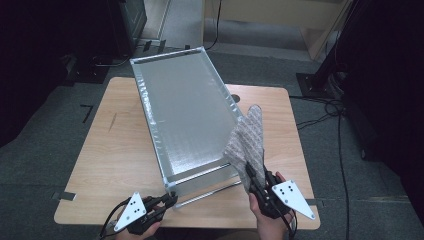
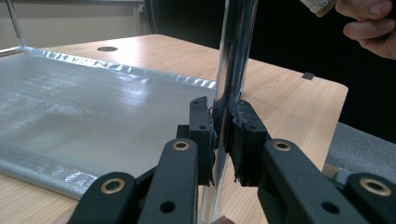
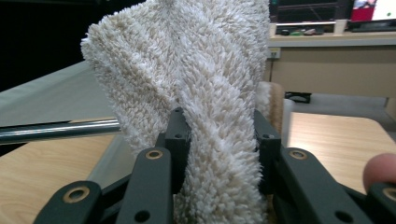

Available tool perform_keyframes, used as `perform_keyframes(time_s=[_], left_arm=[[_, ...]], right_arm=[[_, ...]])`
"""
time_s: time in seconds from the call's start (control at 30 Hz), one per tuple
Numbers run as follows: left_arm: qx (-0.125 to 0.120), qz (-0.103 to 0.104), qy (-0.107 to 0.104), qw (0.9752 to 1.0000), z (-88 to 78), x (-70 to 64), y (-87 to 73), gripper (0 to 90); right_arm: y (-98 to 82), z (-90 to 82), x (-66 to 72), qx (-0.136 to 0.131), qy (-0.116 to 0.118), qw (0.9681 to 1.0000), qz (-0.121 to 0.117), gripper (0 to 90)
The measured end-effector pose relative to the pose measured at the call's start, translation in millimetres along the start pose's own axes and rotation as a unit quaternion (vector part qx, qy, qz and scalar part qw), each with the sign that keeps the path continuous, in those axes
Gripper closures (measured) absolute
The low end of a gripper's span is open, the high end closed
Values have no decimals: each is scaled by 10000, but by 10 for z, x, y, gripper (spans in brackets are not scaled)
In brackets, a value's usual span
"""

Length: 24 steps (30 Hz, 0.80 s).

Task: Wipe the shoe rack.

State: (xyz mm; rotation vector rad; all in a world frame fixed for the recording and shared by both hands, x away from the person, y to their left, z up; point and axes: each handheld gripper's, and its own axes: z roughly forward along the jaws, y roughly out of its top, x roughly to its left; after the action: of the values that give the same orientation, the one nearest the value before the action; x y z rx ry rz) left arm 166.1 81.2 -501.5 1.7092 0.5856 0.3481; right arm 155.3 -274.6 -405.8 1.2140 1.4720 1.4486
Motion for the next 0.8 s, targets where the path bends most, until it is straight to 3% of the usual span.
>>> perform_keyframes(time_s=[0.17,0.2,0.37,0.4,0.5,0.53,0.6,0.73,0.8], left_arm=[[10,-22,2,10000,0,1,2,807],[4,-50,2,10000,1,-1,1,807],[2,-62,15,10000,6,-3,1,806],[2,-54,17,10000,8,-3,1,806],[-4,-7,51,10000,12,-11,0,808],[-4,-8,69,10000,13,-15,0,809],[-5,-12,74,10000,13,-17,0,809],[3,-4,63,10000,13,-15,3,809],[6,3,54,10000,13,-12,4,809]], right_arm=[[-45,4,60,-35,-21,10000,43,680],[-66,8,107,-27,111,9999,95,680],[-87,14,230,15,338,9994,61,681],[-97,17,346,51,504,9987,-15,680],[-112,22,441,62,661,9978,-83,680],[-134,25,565,78,845,9962,-203,680],[-149,28,656,94,1022,9942,-325,679],[-156,27,720,112,1062,9928,-548,678],[-130,28,658,130,1015,9933,-540,677]])
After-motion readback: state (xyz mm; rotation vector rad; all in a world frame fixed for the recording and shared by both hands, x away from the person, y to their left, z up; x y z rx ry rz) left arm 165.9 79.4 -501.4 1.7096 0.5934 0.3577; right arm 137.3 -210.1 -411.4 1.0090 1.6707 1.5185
